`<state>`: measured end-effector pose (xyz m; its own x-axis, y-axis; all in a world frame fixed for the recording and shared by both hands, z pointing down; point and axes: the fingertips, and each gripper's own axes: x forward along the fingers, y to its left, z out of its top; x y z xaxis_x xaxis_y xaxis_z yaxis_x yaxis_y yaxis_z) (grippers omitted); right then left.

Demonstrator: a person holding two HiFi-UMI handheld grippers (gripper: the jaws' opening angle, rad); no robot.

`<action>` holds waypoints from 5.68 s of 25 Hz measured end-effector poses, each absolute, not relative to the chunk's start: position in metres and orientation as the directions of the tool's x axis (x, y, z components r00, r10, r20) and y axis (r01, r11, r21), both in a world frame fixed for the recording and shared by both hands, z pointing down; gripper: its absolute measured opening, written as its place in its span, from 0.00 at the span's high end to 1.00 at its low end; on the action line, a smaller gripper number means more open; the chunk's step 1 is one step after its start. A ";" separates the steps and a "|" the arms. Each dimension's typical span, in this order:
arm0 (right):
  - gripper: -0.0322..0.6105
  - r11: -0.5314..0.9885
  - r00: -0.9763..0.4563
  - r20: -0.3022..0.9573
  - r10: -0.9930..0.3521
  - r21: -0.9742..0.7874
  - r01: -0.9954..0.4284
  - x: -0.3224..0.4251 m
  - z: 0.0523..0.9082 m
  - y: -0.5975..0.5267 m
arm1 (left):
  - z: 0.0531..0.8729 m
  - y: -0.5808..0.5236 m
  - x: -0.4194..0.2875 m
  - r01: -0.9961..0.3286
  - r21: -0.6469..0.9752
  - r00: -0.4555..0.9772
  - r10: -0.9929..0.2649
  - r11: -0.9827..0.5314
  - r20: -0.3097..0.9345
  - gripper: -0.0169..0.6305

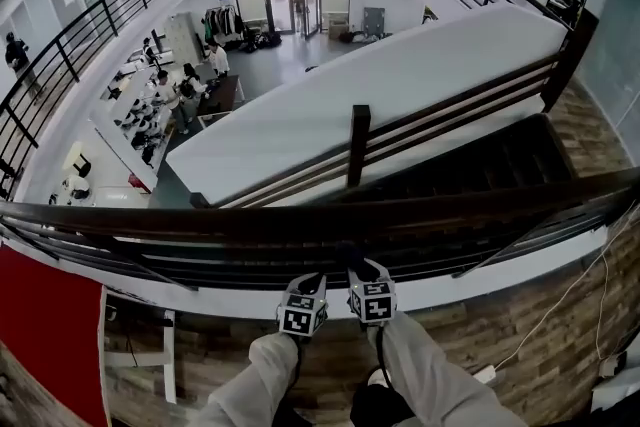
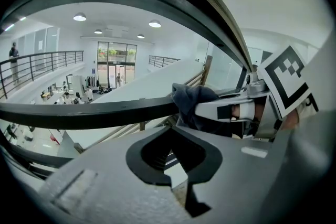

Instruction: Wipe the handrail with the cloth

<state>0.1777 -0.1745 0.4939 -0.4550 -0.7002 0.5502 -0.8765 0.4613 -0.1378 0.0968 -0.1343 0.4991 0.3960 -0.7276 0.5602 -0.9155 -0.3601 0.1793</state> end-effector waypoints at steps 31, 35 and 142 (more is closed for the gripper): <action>0.81 0.199 -0.240 0.489 -0.839 -0.135 -0.971 0.527 0.492 -0.231 | 0.485 -0.174 0.438 -0.741 0.239 0.655 -0.596 -0.628 0.465 0.97; 0.81 0.182 -0.219 0.483 -0.848 -0.121 -0.976 0.560 0.490 -0.239 | 0.478 -0.179 0.468 -0.717 0.253 0.681 -0.577 -0.649 0.451 0.97; 0.82 0.772 -0.737 0.569 -0.364 -0.258 -0.581 -0.443 0.626 -0.055 | 0.635 -0.009 -0.466 -0.974 0.184 -0.015 -0.848 0.132 0.530 0.97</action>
<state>-0.4434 -0.0551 0.6260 -0.7374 -0.3643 0.5688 -0.5805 0.7723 -0.2580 -0.4662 -0.0095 0.6354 -0.0150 -0.8479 0.5300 -0.9740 0.1321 0.1839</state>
